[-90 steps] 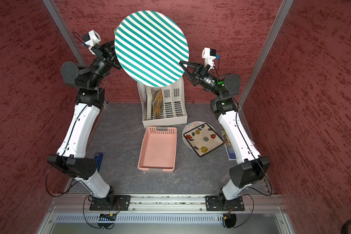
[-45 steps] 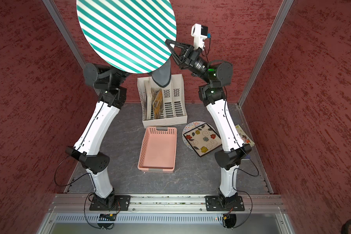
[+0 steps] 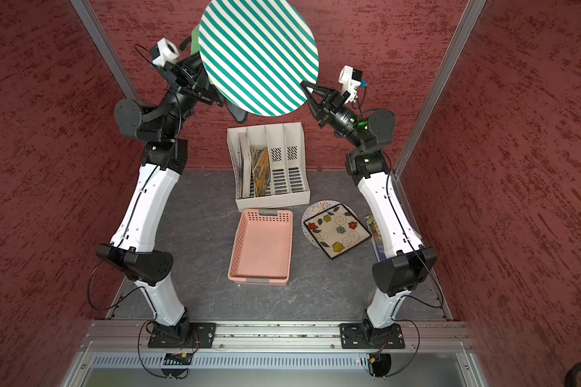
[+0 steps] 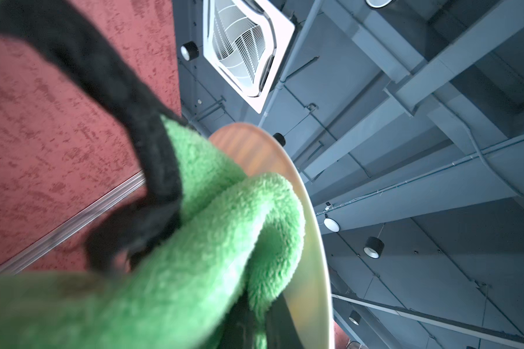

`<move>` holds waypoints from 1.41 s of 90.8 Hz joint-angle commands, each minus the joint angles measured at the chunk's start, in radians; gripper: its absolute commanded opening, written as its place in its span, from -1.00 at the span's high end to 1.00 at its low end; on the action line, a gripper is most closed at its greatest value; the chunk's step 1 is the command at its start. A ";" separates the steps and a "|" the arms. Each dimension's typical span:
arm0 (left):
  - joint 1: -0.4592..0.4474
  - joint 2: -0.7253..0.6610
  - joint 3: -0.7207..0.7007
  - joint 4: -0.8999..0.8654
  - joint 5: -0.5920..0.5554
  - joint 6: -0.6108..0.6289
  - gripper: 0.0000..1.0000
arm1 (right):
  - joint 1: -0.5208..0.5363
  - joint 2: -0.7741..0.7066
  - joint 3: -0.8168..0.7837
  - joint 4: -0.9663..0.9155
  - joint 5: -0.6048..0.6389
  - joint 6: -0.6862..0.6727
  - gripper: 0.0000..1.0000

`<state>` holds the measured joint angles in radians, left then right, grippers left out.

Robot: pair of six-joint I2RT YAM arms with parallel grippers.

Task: Wipe the wet plate dry
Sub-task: Wipe the plate with towel.

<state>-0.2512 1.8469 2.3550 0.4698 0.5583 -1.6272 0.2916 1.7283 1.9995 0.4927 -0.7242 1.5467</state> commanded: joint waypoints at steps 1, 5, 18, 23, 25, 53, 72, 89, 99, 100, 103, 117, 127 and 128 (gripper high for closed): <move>-0.040 0.009 0.084 0.077 0.029 -0.013 1.00 | 0.093 -0.024 -0.033 0.044 -0.085 -0.076 1.00; -0.052 0.021 0.083 0.079 0.042 -0.012 1.00 | 0.098 -0.011 -0.015 0.006 -0.069 -0.104 1.00; -0.119 0.006 -0.004 0.121 0.094 -0.011 1.00 | 0.052 0.107 0.200 -0.097 0.005 -0.130 1.00; -0.142 -0.037 -0.090 0.142 0.114 0.009 1.00 | 0.017 0.165 0.315 -0.169 0.037 -0.140 1.00; -0.148 -0.066 -0.140 0.147 0.118 0.022 1.00 | -0.005 0.181 0.357 -0.202 0.053 -0.141 1.00; -0.204 -0.520 -0.639 -0.527 -0.105 0.674 1.00 | -0.138 0.047 0.219 -0.453 0.124 -0.328 1.00; -0.369 -0.416 -0.457 -0.946 -0.496 1.124 1.00 | -0.067 -0.101 -0.014 -0.538 0.180 -0.471 1.00; -0.466 -0.215 -0.223 -1.098 -0.660 1.333 1.00 | 0.012 -0.130 -0.010 -0.590 0.201 -0.541 1.00; -0.481 -0.137 -0.139 -1.158 -0.754 1.358 1.00 | 0.040 -0.121 0.035 -0.587 0.201 -0.545 1.00; -0.479 -0.133 -0.133 -1.162 -0.763 1.357 1.00 | 0.042 -0.119 0.041 -0.586 0.199 -0.545 1.00; -0.478 -0.124 -0.118 -1.175 -0.790 1.356 1.00 | 0.044 -0.115 0.058 -0.588 0.194 -0.550 1.00; -0.401 -0.148 -0.114 -1.205 -0.865 1.300 1.00 | 0.054 -0.135 0.045 -0.629 0.154 -0.595 1.00; -0.286 -0.168 -0.104 -1.220 -0.772 1.245 1.00 | 0.095 -0.194 -0.091 -0.592 0.064 -0.647 1.00; -0.274 -0.168 -0.100 -1.223 -0.760 1.239 1.00 | 0.101 -0.199 -0.108 -0.583 0.053 -0.652 1.00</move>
<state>-0.6407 1.7031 2.2326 -0.6689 -0.1925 -0.3473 0.3382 1.6398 1.9556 -0.2207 -0.5270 0.9413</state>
